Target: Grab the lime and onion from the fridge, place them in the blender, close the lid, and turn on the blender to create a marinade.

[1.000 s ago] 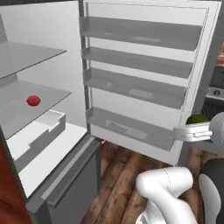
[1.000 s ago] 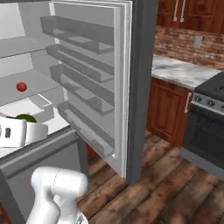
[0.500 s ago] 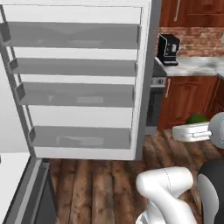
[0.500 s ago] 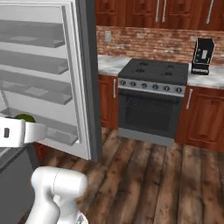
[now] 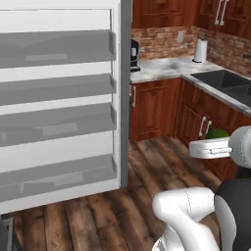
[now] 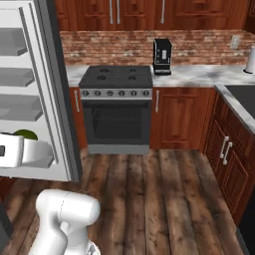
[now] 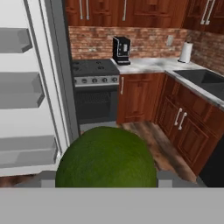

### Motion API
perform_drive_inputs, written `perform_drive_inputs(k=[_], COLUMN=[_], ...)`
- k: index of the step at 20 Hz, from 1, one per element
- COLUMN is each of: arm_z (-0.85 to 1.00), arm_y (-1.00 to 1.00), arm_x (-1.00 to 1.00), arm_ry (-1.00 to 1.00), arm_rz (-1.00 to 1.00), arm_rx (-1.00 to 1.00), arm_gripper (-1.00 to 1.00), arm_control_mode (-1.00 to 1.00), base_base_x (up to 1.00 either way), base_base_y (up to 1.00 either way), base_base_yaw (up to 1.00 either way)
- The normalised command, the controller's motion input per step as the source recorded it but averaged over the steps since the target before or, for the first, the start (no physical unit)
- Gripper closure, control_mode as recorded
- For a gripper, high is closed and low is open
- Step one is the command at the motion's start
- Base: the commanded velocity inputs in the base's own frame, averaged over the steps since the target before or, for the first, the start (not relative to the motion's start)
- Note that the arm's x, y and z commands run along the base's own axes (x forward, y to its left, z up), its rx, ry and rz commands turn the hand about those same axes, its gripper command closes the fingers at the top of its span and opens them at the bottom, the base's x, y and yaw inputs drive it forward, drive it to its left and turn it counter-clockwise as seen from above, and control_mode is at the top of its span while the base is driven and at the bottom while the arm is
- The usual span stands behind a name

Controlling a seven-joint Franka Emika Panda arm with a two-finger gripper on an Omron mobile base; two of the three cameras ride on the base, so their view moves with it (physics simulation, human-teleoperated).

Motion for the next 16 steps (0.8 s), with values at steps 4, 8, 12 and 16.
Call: perform_drive_inputs(k=[4, 8, 12, 16], arm_z=[0.00, 0.00, 0.00, 0.00], arm_y=[0.00, 0.00, 0.00, 0.00], arm_x=[0.00, 0.00, 0.00, 0.00], arm_ry=[0.00, 0.00, 0.00, 0.00], arm_rz=[0.00, 0.00, 0.00, 0.00], arm_rx=[0.00, 0.00, 0.00, 0.00], arm_gripper=[1.00, 1.00, 1.00, 1.00], arm_control_mode=[1.00, 1.00, 1.00, 1.00], base_base_x=[0.14, 0.16, 0.11, 0.09], base_base_y=[-0.44, -0.55, -0.52, -0.38], base_base_yaw=[-0.26, -0.27, -0.34, -0.47])
